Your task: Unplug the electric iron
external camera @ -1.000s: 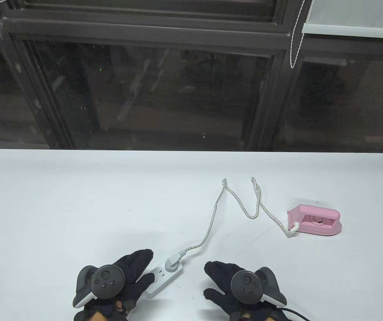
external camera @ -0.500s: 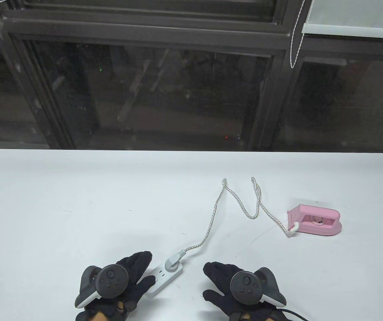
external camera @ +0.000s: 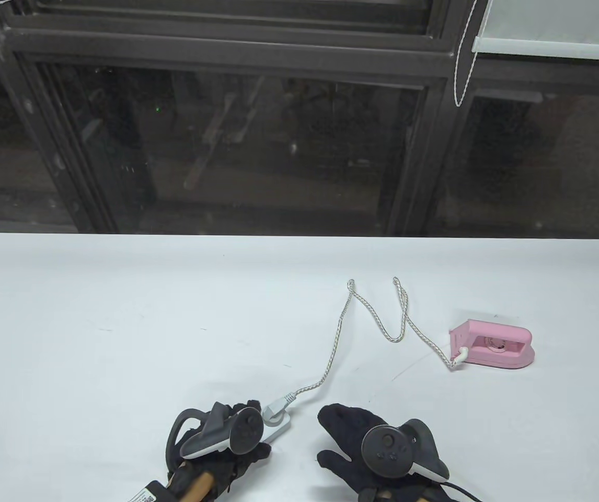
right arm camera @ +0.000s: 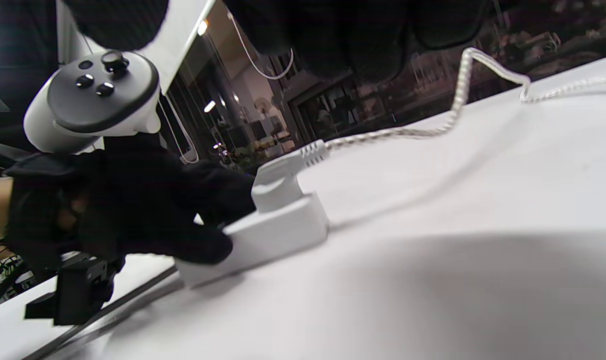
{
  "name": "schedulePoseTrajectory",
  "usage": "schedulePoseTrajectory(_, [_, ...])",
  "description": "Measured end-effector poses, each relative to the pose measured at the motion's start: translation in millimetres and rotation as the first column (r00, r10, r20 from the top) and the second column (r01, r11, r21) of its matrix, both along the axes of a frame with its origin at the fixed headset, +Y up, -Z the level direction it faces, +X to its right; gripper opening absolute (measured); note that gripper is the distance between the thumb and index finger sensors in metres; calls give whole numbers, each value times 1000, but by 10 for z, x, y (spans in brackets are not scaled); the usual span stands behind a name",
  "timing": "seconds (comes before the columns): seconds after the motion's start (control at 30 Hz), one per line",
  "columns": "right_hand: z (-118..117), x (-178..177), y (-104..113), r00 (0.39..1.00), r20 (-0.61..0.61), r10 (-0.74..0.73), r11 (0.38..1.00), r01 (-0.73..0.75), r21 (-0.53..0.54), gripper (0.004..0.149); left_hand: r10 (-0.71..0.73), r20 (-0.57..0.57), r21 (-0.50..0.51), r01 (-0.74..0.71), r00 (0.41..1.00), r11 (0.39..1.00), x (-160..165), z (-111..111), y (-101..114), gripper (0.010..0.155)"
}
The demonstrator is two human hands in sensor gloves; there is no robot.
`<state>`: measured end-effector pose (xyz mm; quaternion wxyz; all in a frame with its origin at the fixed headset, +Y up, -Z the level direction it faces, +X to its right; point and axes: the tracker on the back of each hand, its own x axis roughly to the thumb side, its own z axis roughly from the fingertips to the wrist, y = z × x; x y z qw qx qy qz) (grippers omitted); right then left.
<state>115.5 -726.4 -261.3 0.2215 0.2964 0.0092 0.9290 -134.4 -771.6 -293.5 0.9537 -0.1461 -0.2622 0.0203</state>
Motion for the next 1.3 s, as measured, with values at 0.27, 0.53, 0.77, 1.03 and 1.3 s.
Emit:
schedulePoseTrajectory(0.27, [106,-273,-206,947,-153,282,959,-284,8,67,-29,209,-27,35,977,999,343,308,24,83])
schedulePoseTrajectory(0.53, [15,-426,-401,962,-112,250,968,-244,65,60,-36,222,-18,41,974,999,336,300,24,82])
schedulePoseTrajectory(0.77, [73,-494,-348,947,-123,296,938,-264,225,55,-30,205,-45,40,978,998,348,297,23,81])
schedulePoseTrajectory(1.03, [122,-248,138,994,-13,106,913,-92,398,54,-64,215,-9,67,975,998,380,313,33,81])
schedulePoseTrajectory(1.3, [-89,17,-138,975,54,215,958,-222,182,58,-29,193,-38,37,981,999,350,309,22,81])
